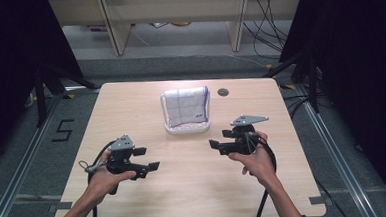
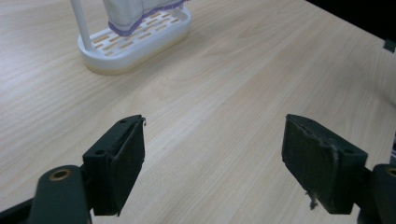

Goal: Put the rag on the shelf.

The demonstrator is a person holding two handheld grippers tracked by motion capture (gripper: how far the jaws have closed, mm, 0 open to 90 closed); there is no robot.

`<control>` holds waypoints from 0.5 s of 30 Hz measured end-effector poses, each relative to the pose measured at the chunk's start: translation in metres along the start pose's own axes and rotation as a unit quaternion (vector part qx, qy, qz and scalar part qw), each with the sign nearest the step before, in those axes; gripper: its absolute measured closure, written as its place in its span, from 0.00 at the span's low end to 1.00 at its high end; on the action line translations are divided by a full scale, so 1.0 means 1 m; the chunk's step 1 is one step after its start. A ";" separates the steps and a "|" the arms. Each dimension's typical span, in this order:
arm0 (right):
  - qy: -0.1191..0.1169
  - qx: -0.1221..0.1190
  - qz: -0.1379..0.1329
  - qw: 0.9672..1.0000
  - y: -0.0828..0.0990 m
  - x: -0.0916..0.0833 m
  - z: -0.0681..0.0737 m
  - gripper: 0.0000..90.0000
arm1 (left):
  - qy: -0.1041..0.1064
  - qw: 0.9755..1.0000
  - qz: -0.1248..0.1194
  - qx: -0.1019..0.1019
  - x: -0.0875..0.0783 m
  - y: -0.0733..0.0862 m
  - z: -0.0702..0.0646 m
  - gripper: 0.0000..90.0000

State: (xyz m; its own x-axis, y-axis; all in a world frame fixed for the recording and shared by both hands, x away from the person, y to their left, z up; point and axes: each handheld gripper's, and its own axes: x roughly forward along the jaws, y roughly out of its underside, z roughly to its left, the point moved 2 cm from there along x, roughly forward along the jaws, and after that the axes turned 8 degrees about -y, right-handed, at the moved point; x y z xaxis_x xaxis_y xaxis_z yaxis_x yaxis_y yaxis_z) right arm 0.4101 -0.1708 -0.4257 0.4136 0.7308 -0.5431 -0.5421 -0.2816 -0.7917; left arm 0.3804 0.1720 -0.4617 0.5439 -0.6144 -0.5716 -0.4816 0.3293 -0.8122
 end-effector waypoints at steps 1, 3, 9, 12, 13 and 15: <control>0.002 0.011 -0.001 1.000 0.002 0.000 0.002 0.38 | 0.002 1.000 0.001 -0.003 0.001 0.003 -0.001 0.23; 0.001 0.004 0.003 1.000 0.005 0.001 0.003 0.38 | 0.000 1.000 0.002 0.000 0.001 0.006 -0.003 0.23; -0.003 0.003 0.016 1.000 0.019 0.004 0.009 0.38 | 0.004 1.000 0.007 -0.002 0.001 0.018 -0.003 0.23; 0.005 -0.005 0.020 1.000 0.024 0.003 0.011 0.38 | 0.003 1.000 0.008 -0.002 0.000 0.025 -0.004 0.23; -0.001 0.004 0.021 1.000 0.026 0.004 0.014 0.38 | 0.004 1.000 0.007 -0.004 0.000 0.026 -0.005 0.23; 0.000 0.003 0.020 1.000 0.031 0.005 0.018 0.38 | 0.008 1.000 0.007 -0.003 0.000 0.030 -0.007 0.23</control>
State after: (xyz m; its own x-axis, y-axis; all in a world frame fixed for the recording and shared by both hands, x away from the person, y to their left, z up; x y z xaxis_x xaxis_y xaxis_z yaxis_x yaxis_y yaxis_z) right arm 0.3822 -0.1648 -0.4481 0.3908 0.7195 -0.5742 -0.5633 -0.3064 -0.7673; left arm 0.3610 0.1769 -0.4858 0.5265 -0.6204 -0.5813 -0.4939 0.3333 -0.8031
